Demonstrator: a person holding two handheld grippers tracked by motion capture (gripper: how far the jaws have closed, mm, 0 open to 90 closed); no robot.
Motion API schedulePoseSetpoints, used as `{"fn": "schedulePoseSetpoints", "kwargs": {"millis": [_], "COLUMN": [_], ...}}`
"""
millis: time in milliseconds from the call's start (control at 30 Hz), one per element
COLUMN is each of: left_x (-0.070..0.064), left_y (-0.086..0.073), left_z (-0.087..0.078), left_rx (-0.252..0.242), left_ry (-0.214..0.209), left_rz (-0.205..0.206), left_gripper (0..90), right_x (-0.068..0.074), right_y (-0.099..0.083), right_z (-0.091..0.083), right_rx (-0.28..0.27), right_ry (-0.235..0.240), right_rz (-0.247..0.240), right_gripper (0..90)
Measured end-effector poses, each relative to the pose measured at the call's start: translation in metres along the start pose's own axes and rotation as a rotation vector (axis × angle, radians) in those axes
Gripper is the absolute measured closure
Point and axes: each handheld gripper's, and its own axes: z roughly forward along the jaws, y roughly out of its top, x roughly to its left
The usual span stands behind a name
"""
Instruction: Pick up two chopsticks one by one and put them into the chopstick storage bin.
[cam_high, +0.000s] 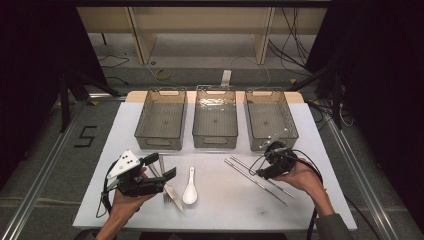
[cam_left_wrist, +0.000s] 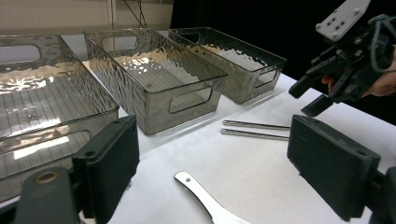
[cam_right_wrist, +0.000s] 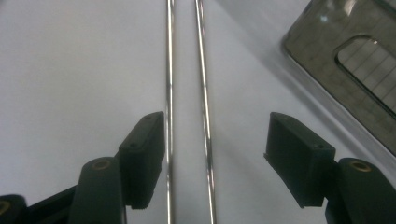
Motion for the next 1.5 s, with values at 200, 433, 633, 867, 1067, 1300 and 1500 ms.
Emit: {"fn": "schedulePoseSetpoints", "kwargs": {"millis": [200, 433, 633, 867, 1067, 1300, 1500], "left_x": [0.0, -0.001, -0.001, 0.0, 0.0, -0.001, -0.001], "left_y": [0.0, 0.0, 0.0, 0.0, 0.0, 0.0, 0.0], "left_z": [0.0, 0.0, 0.0, 0.0, -0.001, 0.0, 0.0], "left_rx": [0.003, 0.005, 0.004, 0.002, 0.006, 0.005, 0.005], "left_ry": [-0.001, -0.003, -0.004, 0.0, -0.002, -0.005, -0.003], "left_rz": [0.005, 0.007, 0.007, 0.002, 0.01, 0.01, 0.012], "left_gripper": [16.3, 16.4, 16.3, 16.3, 16.3, 16.3, 16.3], "right_x": [-0.003, -0.006, -0.005, -0.006, -0.007, -0.006, -0.006], "right_y": [0.004, 0.003, 0.003, 0.003, 0.003, 0.004, 0.006], "right_z": [0.013, 0.023, 0.028, 0.035, 0.04, 0.042, 0.043], "right_rx": [0.073, 0.144, 0.183, 0.204, 0.224, 0.244, 0.259], "right_ry": [0.005, 0.003, 0.012, 0.04, 0.052, 0.048, 0.041], "right_rz": [-0.006, -0.008, -0.01, -0.018, -0.019, -0.03, -0.028], "right_gripper": [46.4, 57.3, 61.9, 70.2, 76.5, 81.6, 84.8]}}
